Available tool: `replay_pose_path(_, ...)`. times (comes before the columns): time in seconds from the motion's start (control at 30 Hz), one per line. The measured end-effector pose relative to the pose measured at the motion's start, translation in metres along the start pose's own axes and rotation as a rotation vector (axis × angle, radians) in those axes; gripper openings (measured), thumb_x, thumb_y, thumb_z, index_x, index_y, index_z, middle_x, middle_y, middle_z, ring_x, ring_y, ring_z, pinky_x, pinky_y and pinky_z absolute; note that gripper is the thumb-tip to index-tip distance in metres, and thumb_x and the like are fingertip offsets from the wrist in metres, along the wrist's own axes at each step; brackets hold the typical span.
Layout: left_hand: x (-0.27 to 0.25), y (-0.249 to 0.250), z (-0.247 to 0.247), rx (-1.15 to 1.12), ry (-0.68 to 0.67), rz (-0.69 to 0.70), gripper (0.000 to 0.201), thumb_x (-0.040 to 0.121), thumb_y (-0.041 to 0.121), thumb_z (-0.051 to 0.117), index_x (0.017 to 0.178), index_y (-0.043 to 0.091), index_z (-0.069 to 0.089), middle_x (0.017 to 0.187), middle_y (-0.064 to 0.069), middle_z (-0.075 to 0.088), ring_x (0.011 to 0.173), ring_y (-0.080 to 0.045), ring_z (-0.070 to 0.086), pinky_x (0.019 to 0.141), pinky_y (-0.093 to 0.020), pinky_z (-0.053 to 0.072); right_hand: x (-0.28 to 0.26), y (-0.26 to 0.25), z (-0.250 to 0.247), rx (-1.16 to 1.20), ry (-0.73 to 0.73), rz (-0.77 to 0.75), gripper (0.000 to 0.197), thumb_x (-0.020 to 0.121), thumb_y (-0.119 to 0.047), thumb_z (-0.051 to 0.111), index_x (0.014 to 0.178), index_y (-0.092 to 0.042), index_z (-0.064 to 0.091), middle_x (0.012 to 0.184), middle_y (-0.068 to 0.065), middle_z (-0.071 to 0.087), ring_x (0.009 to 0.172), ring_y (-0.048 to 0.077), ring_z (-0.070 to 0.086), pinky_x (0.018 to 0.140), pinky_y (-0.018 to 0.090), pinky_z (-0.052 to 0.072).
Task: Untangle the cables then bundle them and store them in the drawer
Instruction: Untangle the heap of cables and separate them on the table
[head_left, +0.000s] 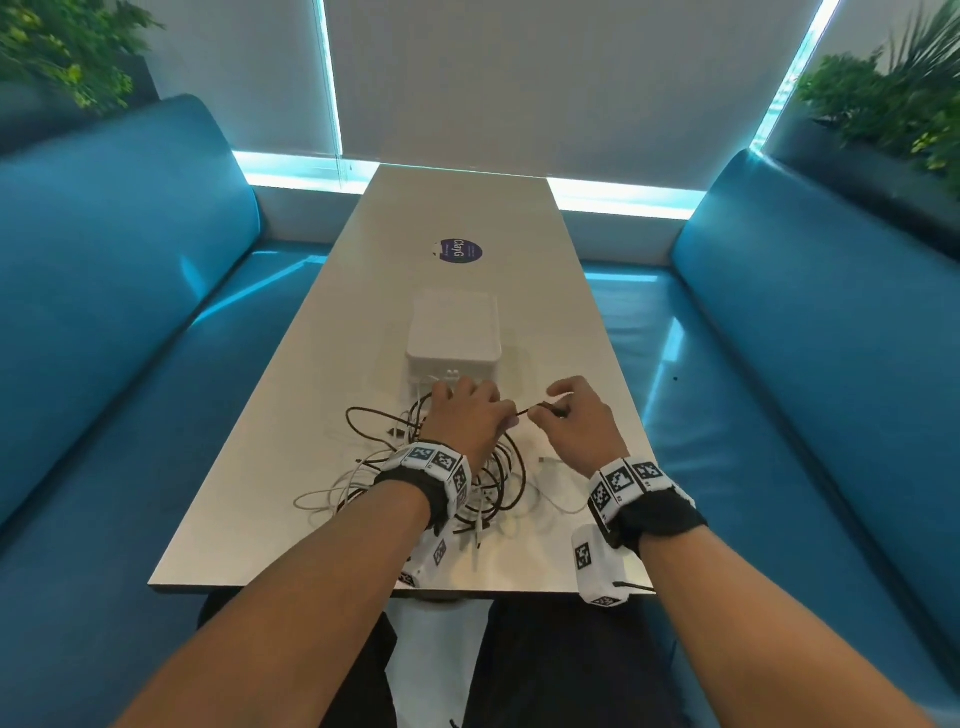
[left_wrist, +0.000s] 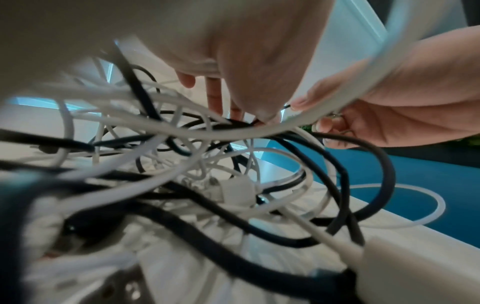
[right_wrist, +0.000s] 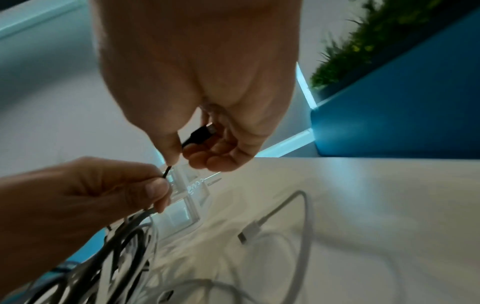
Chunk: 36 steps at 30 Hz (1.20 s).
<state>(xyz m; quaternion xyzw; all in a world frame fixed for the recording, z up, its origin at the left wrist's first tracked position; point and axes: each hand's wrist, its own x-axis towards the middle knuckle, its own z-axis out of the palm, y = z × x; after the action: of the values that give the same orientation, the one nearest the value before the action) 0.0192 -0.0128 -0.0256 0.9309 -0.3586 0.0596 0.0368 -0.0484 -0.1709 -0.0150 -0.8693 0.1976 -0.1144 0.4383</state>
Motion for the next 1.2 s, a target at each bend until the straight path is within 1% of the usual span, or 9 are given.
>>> replay_pose_path(0.27, 0.001, 0.000, 0.002, 0.038, -0.024, -0.046, 0.028, 0.106, 0.037, 0.033, 0.111, 0.032, 0.060, 0.114, 0.008, 0.066, 0.114, -0.026, 0.049, 0.095, -0.049, 0.027, 0.000, 0.012, 0.001, -0.160, 0.023, 0.257, 0.045, 0.086, -0.054, 0.064, 0.108, -0.016, 0.056, 0.097, -0.001, 0.061, 0.092, 0.020, 0.058, 0.077, 0.029, 0.041)
replay_pose_path(0.37, 0.000, 0.000, 0.003, 0.023, -0.018, -0.042, 0.030, 0.107, 0.038, 0.032, 0.110, 0.031, 0.061, 0.112, 0.006, 0.067, 0.112, -0.027, 0.049, 0.095, -0.049, 0.026, 0.003, 0.012, 0.006, 0.050, -0.093, 0.217, 0.037, 0.089, -0.049, 0.062, 0.092, -0.012, 0.064, 0.082, 0.001, 0.066, 0.074, 0.019, 0.061, 0.071, 0.033, 0.050)
replay_pose_path(0.47, -0.003, 0.004, 0.004, 0.006, -0.021, -0.052, 0.037, 0.108, 0.042, 0.026, 0.107, 0.027, 0.060, 0.108, 0.003, 0.067, 0.112, -0.029, 0.049, 0.099, -0.052, 0.025, -0.004, -0.002, 0.013, 0.270, -0.177, 0.192, 0.029, 0.095, -0.035, 0.061, 0.089, -0.007, 0.067, 0.073, 0.004, 0.062, 0.061, 0.013, 0.054, 0.060, 0.026, 0.046)
replay_pose_path(0.63, -0.009, 0.005, 0.007, 0.044, -0.050, 0.011, 0.035, 0.107, 0.041, 0.030, 0.114, 0.029, 0.062, 0.105, 0.004, 0.068, 0.109, -0.028, 0.051, 0.101, -0.053, 0.027, 0.003, -0.005, 0.020, 0.256, 0.039, 0.108, 0.015, 0.088, -0.029, 0.067, 0.093, -0.016, 0.066, 0.072, 0.001, 0.070, 0.065, 0.015, 0.065, 0.074, 0.039, 0.058)
replay_pose_path(0.73, -0.010, 0.005, 0.009, 0.050, -0.043, 0.031, 0.035, 0.107, 0.043, 0.031, 0.115, 0.029, 0.062, 0.104, 0.004, 0.067, 0.108, -0.028, 0.052, 0.101, -0.053, 0.027, 0.004, -0.005, 0.021, 0.284, 0.048, 0.139, 0.028, 0.082, -0.028, 0.075, 0.103, -0.016, 0.061, 0.082, 0.003, 0.072, 0.071, 0.017, 0.069, 0.077, 0.036, 0.059)
replay_pose_path(0.83, -0.010, 0.006, 0.009, 0.061, -0.057, 0.036, 0.034, 0.107, 0.043, 0.031, 0.115, 0.028, 0.061, 0.104, 0.003, 0.066, 0.107, -0.028, 0.052, 0.101, -0.053, 0.028, 0.001, -0.006, 0.023, 0.283, 0.020, 0.124, 0.016, 0.084, -0.022, 0.073, 0.096, -0.012, 0.069, 0.082, 0.003, 0.070, 0.072, 0.017, 0.066, 0.078, 0.035, 0.056)
replay_pose_path(1.0, -0.013, 0.009, 0.010, 0.058, -0.056, 0.067, 0.034, 0.108, 0.042, 0.031, 0.117, 0.027, 0.060, 0.103, 0.004, 0.066, 0.107, -0.028, 0.052, 0.099, -0.052, 0.028, 0.002, -0.008, 0.029, 0.137, -0.097, 0.104, 0.019, 0.098, -0.022, 0.050, 0.091, -0.014, 0.066, 0.084, 0.000, 0.065, 0.080, 0.018, 0.060, 0.089, 0.042, 0.052)
replay_pose_path(1.1, -0.013, 0.006, 0.011, 0.074, -0.073, 0.038, 0.031, 0.107, 0.040, 0.034, 0.116, 0.025, 0.060, 0.110, 0.004, 0.066, 0.113, -0.028, 0.050, 0.103, -0.054, 0.027, 0.004, -0.006, 0.028, -0.193, -0.147, 0.018, 0.026, 0.104, -0.023, 0.036, 0.102, -0.008, 0.057, 0.099, 0.012, 0.065, 0.094, 0.030, 0.061, 0.086, 0.042, 0.049)
replay_pose_path(1.2, -0.014, 0.001, 0.011, 0.104, -0.118, 0.007, 0.030, 0.106, 0.038, 0.037, 0.121, 0.026, 0.060, 0.120, 0.004, 0.064, 0.120, -0.028, 0.047, 0.107, -0.058, 0.024, 0.007, 0.001, 0.018, -0.457, -0.135, -0.032, 0.023, 0.103, -0.017, 0.038, 0.112, -0.004, 0.054, 0.110, 0.016, 0.064, 0.103, 0.033, 0.061, 0.084, 0.038, 0.047)
